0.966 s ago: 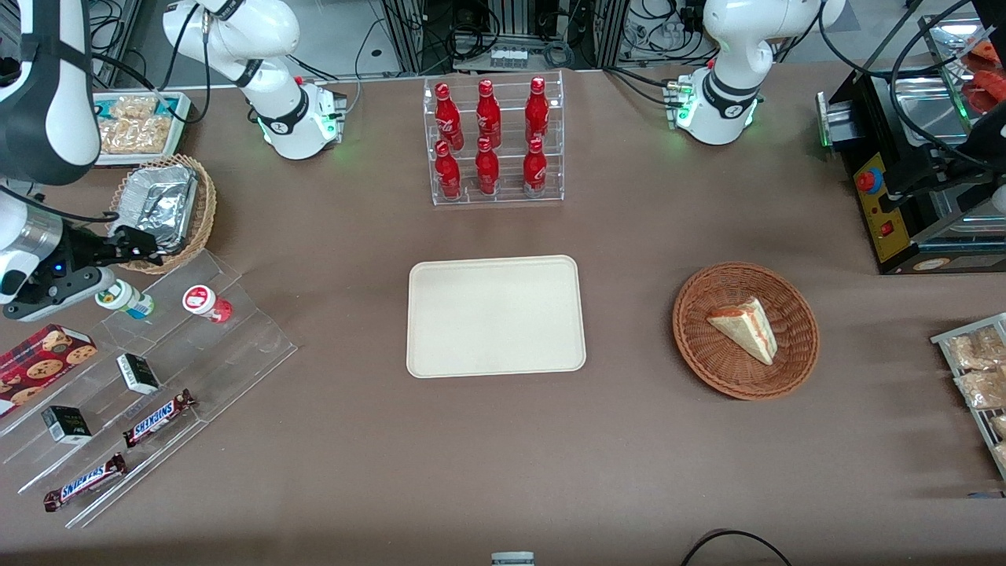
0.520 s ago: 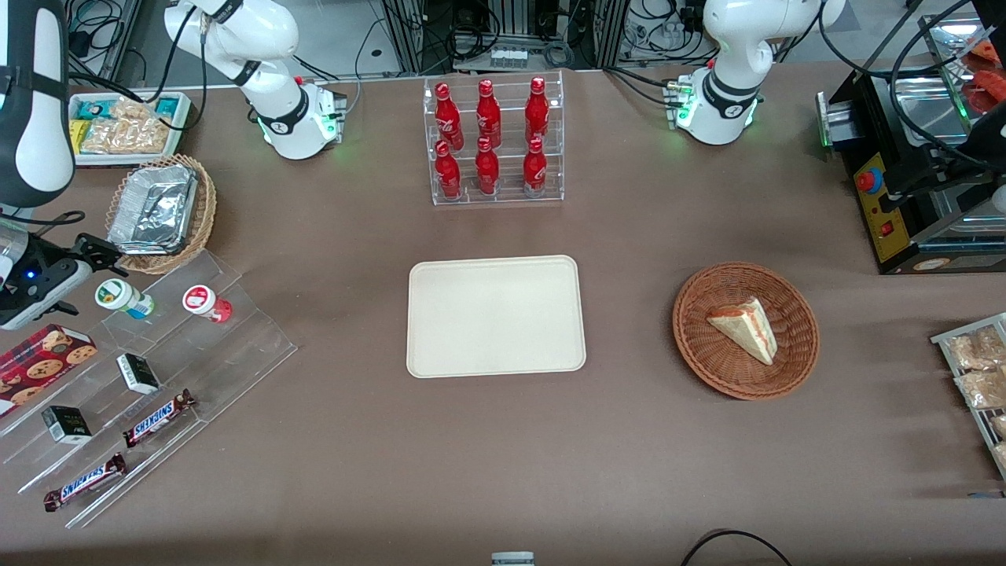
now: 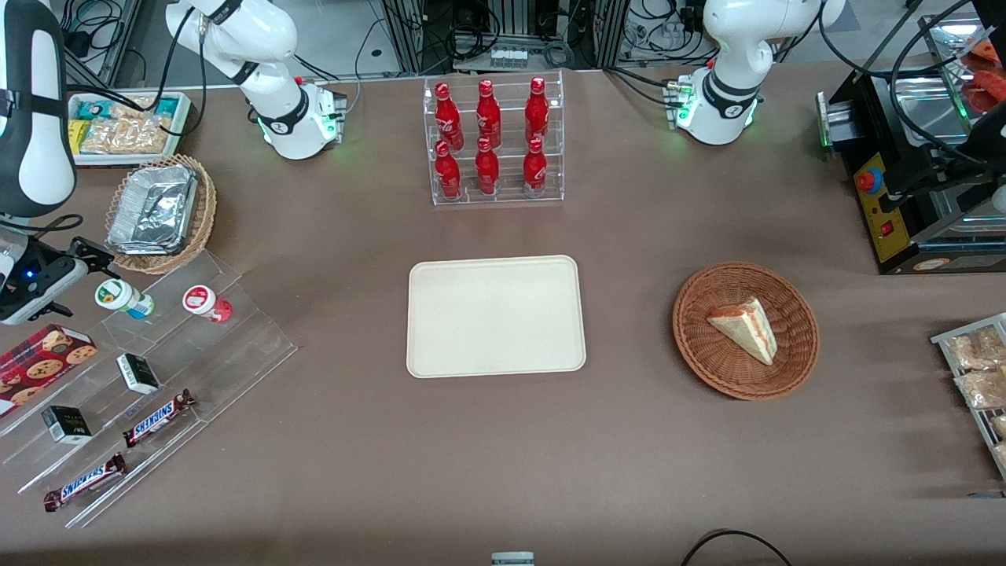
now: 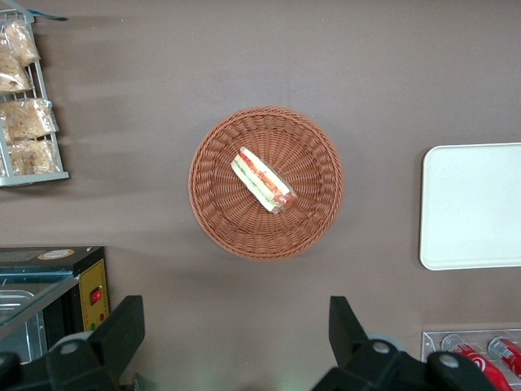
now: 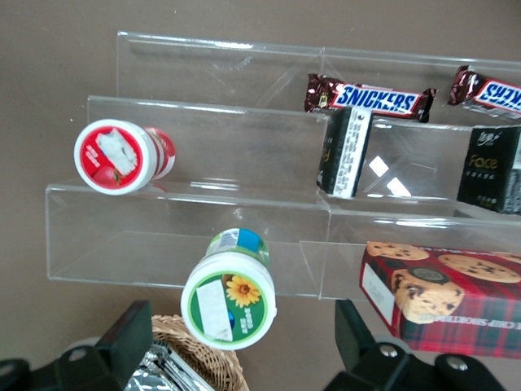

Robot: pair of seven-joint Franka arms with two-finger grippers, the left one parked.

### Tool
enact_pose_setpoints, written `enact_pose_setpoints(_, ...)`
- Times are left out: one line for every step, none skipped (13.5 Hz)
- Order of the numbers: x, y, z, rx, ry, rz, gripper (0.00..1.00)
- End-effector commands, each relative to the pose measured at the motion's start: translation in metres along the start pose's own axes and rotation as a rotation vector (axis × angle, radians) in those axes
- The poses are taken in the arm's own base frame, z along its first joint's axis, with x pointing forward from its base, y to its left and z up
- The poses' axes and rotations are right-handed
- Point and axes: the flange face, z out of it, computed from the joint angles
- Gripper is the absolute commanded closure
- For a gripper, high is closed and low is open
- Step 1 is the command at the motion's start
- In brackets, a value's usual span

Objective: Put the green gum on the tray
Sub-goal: 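Close the right gripper around the green sunflower-label gum tub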

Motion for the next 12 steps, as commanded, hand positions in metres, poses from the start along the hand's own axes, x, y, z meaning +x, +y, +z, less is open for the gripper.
enact_pose_setpoints(-0.007,-0.004,0.009,-0.009,-0.001,-0.011,0.00)
enact_pose_setpoints(-0.007,-0.004,0.009,-0.008,0.002,-0.010,0.00)
enact_pose_setpoints(-0.008,-0.007,0.014,0.000,0.002,-0.007,0.00)
enact_pose_setpoints(-0.009,-0.008,0.016,-0.004,0.005,-0.005,0.00)
enact_pose_setpoints(-0.010,-0.010,0.020,-0.002,0.004,-0.005,0.00)
enact_pose_setpoints(-0.012,-0.009,0.022,-0.008,0.006,0.000,0.00)
enact_pose_setpoints(-0.014,-0.008,0.025,-0.012,0.008,0.003,0.00)
enact_pose_setpoints(-0.013,-0.009,0.027,-0.015,0.009,0.001,0.00)
enact_pose_setpoints(-0.013,-0.008,0.028,-0.018,0.010,0.001,0.00)
enact_pose_setpoints(-0.013,-0.008,0.029,-0.021,0.011,0.001,0.00)
enact_pose_setpoints(-0.013,-0.007,0.033,-0.020,0.010,0.001,0.00)
enact_pose_setpoints(-0.013,-0.007,0.037,-0.020,0.010,0.002,0.00)
